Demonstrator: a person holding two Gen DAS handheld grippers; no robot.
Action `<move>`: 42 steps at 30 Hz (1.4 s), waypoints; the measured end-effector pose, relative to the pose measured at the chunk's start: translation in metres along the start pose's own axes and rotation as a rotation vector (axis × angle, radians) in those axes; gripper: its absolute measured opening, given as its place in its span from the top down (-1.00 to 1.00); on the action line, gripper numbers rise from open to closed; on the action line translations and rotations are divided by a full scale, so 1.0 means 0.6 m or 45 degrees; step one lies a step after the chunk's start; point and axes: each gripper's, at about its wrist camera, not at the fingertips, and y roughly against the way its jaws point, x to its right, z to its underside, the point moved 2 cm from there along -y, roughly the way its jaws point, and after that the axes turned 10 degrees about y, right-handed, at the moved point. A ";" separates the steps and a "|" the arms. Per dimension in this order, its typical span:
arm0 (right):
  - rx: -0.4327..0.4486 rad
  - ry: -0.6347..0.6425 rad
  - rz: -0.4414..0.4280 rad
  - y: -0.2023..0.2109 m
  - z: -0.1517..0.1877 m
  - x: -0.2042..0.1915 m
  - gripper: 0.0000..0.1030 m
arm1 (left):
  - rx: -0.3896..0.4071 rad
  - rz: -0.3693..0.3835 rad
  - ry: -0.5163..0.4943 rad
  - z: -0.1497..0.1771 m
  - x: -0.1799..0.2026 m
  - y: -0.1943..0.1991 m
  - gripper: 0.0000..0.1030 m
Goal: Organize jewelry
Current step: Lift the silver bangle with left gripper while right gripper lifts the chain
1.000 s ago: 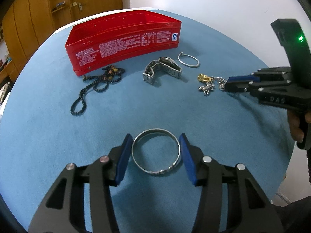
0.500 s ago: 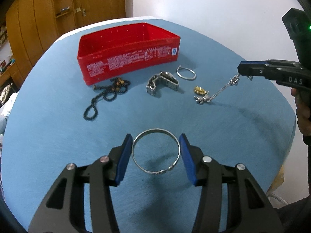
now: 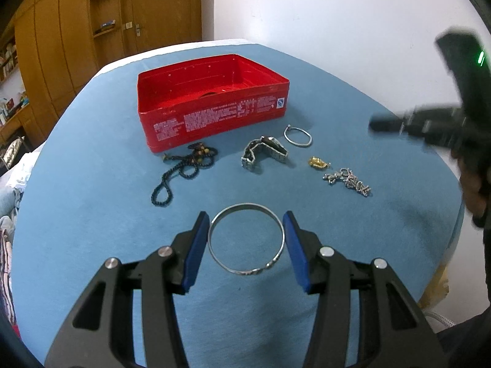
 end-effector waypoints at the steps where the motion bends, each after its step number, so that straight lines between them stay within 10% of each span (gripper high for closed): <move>1: -0.050 -0.012 0.015 -0.021 0.017 0.000 0.93 | -0.005 0.000 0.001 0.002 0.000 -0.002 0.07; 8: -0.124 -0.053 0.048 -0.068 0.064 -0.004 0.18 | -0.035 -0.005 0.001 0.006 -0.002 -0.019 0.07; 13: -0.152 -0.013 0.055 -0.091 0.066 -0.010 0.19 | -0.045 -0.010 0.006 0.006 -0.003 -0.026 0.07; 16: -0.151 -0.019 0.055 -0.095 0.061 -0.005 0.68 | -0.046 -0.014 0.006 0.004 -0.004 -0.025 0.07; 42: 0.198 0.099 0.088 0.115 -0.067 -0.029 0.73 | 0.088 -0.060 -0.013 -0.060 -0.012 0.056 0.07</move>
